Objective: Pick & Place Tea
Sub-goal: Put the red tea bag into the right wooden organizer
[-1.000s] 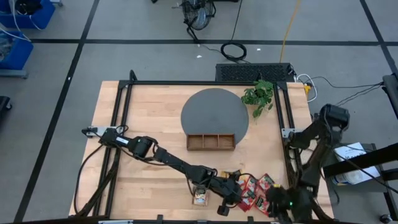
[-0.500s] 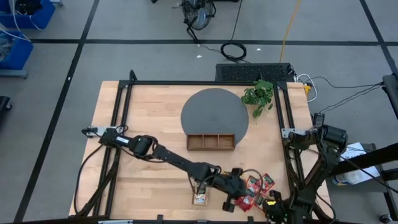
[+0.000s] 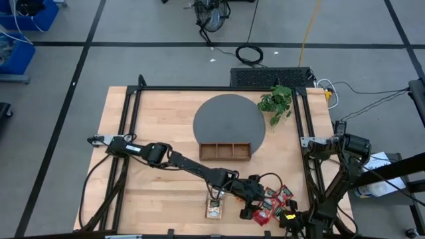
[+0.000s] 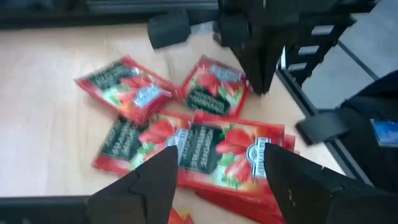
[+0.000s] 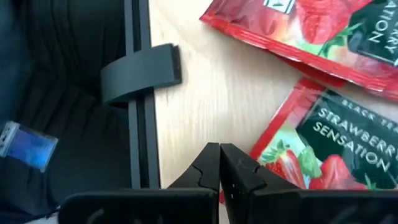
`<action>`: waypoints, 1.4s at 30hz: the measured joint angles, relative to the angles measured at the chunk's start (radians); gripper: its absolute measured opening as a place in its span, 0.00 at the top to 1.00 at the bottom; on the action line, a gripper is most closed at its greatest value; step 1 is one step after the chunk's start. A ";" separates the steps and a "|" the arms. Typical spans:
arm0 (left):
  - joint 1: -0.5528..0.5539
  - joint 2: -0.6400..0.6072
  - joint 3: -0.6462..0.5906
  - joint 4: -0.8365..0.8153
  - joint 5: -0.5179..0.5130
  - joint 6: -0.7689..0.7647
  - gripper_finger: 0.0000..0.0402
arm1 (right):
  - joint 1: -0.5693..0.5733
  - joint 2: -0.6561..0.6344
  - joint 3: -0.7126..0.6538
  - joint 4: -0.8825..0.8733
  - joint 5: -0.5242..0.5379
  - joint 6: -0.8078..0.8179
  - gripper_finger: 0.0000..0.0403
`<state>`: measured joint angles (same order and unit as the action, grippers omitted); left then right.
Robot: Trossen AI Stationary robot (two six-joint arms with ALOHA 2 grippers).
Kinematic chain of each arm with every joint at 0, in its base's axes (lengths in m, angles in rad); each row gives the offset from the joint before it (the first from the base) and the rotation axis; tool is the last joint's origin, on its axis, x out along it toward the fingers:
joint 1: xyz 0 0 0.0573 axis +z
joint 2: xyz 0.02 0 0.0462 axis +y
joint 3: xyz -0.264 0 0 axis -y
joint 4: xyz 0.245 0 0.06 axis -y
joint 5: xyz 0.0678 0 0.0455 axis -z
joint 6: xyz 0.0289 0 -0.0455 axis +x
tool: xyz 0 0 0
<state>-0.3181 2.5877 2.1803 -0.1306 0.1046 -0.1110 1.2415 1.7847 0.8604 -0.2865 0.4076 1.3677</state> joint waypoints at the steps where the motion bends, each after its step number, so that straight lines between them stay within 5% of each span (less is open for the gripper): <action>1: 0.000 -0.001 0.000 -0.007 0.000 0.000 0.39 | 0.000 0.000 -0.008 -0.001 0.017 0.004 1.00; 15: -0.025 0.013 0.001 -0.054 -0.031 -0.005 0.38 | -0.030 -0.005 -0.039 -0.004 0.137 -0.028 1.00; 25: -0.025 0.014 0.001 -0.055 -0.036 -0.033 0.38 | -0.038 -0.143 0.073 -0.066 0.220 -0.211 1.00; 33: -0.025 0.014 0.001 -0.063 -0.045 -0.035 0.38 | -0.132 -0.089 0.099 -0.008 0.139 -0.359 1.00; 42: -0.017 0.014 0.001 -0.085 -0.053 -0.091 0.38 | -0.145 -0.005 0.098 -0.014 0.047 -0.313 1.00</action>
<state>-0.3350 2.6022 2.1811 -0.2153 0.0515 -0.2015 1.0966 1.7792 0.9585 -0.3002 0.4546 1.0547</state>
